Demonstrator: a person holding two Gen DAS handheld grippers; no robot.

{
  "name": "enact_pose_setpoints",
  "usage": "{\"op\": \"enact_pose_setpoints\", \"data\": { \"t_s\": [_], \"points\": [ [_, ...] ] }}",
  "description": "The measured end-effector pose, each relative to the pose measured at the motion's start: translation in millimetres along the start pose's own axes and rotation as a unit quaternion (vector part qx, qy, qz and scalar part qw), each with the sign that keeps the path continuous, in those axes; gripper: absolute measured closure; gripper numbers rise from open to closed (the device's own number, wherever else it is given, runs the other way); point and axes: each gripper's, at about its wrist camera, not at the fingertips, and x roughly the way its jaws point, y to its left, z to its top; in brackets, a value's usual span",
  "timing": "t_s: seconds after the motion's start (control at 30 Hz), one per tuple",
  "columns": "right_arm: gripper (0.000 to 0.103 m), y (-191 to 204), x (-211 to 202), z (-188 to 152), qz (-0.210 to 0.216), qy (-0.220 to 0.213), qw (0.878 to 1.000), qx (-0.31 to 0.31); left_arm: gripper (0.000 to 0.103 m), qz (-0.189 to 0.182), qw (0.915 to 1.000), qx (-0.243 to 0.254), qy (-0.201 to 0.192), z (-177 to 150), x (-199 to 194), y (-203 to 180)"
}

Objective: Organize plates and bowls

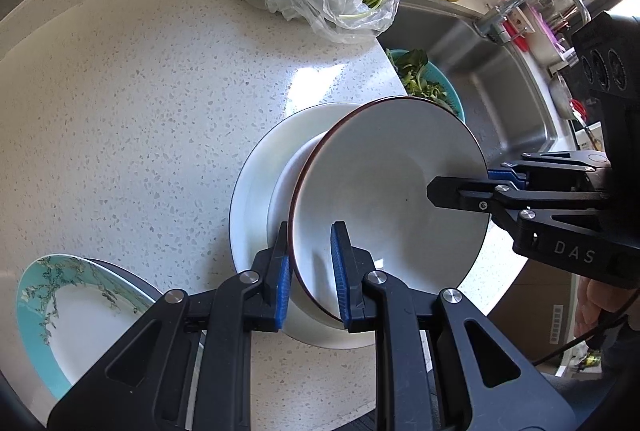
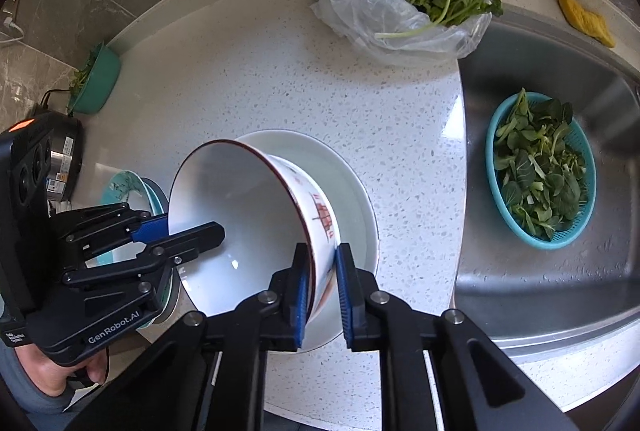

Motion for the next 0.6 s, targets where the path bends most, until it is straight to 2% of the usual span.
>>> {"op": "enact_pose_setpoints", "data": {
  "t_s": [0.27,0.47,0.6],
  "points": [
    [0.093,-2,2,3,-0.015,-0.004,1.0,-0.016,0.085,-0.004,0.9999,-0.009,-0.007,-2,-7,-2],
    [0.093,4,1,3,-0.023,-0.007,0.999,-0.032,0.065,-0.01,0.9993,-0.021,-0.03,-8,-18,1],
    [0.093,6,2,4,-0.025,-0.007,0.999,-0.038,0.064,-0.01,0.9991,-0.023,-0.034,-10,-21,2]
  ]
}}
